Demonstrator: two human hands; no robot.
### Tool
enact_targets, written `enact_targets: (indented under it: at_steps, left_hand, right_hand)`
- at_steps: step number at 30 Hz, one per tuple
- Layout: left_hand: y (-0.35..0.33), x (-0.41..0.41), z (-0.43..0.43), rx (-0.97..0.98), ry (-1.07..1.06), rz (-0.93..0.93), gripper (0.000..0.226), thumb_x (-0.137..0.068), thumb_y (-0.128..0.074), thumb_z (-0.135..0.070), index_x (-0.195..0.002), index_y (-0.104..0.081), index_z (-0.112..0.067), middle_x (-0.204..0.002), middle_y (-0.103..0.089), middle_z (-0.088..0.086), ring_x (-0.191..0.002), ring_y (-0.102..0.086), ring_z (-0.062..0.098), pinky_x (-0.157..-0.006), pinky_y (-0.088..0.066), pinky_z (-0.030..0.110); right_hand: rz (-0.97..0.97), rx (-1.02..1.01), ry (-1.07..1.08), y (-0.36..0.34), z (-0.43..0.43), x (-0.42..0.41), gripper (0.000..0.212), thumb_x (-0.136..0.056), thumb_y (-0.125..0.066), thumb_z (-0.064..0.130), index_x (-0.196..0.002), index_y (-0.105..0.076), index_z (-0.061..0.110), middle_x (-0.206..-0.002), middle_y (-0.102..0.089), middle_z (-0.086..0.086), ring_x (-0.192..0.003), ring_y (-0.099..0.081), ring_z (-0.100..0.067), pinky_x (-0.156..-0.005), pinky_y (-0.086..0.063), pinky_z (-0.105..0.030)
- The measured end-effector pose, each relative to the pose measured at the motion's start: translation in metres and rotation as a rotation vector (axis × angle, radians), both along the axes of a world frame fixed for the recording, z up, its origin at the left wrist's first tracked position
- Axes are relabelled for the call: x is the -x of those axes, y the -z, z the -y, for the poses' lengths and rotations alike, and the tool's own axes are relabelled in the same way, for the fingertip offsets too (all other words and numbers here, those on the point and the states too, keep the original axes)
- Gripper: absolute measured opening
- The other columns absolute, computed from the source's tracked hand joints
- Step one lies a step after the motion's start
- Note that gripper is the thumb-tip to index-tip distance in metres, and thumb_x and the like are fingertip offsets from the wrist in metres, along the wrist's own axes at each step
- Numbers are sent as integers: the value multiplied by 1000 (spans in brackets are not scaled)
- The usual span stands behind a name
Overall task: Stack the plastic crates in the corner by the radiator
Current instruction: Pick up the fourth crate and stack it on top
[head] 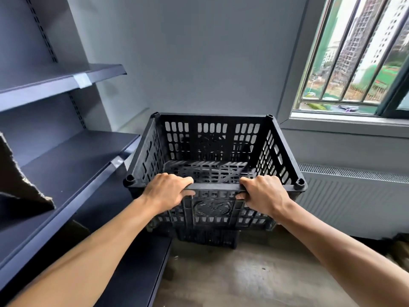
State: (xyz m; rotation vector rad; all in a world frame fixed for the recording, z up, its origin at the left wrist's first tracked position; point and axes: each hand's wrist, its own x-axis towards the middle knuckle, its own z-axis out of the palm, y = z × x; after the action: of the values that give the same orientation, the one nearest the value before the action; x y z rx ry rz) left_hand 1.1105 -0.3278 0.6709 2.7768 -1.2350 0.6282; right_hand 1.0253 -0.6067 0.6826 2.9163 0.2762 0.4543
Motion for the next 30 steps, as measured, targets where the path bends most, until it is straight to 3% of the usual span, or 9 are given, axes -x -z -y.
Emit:
enact_targets:
  at_steps: [6, 10, 17, 23, 27, 30]
  left_hand:
    - [-7, -29, -12, 19, 14, 25, 42, -92, -47, -60, -103, -59, -22, -77, -72, -2, -68, -69, 22, -62, -55, 35]
    - [-9, -48, -9, 27, 37, 53, 42, -92, -48, -59, -108, -61, -23, -80, -74, -2, -70, -71, 23, -61, -55, 35]
    - [-5, -91, 11, 23, 50, 67, 40, -92, -49, -58, -101, -60, -21, -75, -71, -4, -63, -69, 19, -55, -52, 32]
    - [-4, -151, 43, -22, 14, 54, 44, -93, -42, -61, -108, -58, -22, -84, -72, -4, -73, -69, 19, -63, -56, 35]
    - [-3, -192, 65, -25, 2, 27, 41, -94, -46, -58, -106, -58, -21, -81, -72, -2, -72, -69, 23, -61, -52, 36]
    - [0, -218, 77, -23, -14, 6, 38, -94, -48, -57, -102, -57, -21, -76, -70, -2, -68, -68, 23, -59, -52, 36]
  right_hand:
    - [28, 4, 32, -7, -15, -20, 21, -91, -54, 41, -100, -59, 23, -71, -67, 2, -64, -67, -22, -56, -43, -29]
    - [22, -7, 48, -9, -13, -34, 20, -93, -49, 39, -100, -56, 22, -71, -66, 2, -62, -66, -21, -60, -53, -33]
    - [29, 2, 58, -4, 9, -77, 22, -93, -52, 43, -99, -56, 22, -70, -64, 5, -60, -65, -18, -55, -48, -30]
    - [16, -17, 47, 2, 42, -138, 24, -95, -50, 45, -99, -54, 22, -70, -64, 5, -61, -65, -17, -58, -53, -33]
    - [12, -4, 32, 2, 64, -185, 23, -96, -49, 46, -97, -53, 23, -71, -66, 3, -62, -66, -19, -55, -44, -30]
    - [-3, -9, 22, 4, 76, -214, 21, -95, -49, 43, -95, -53, 22, -70, -66, 3, -62, -66, -20, -56, -47, -31]
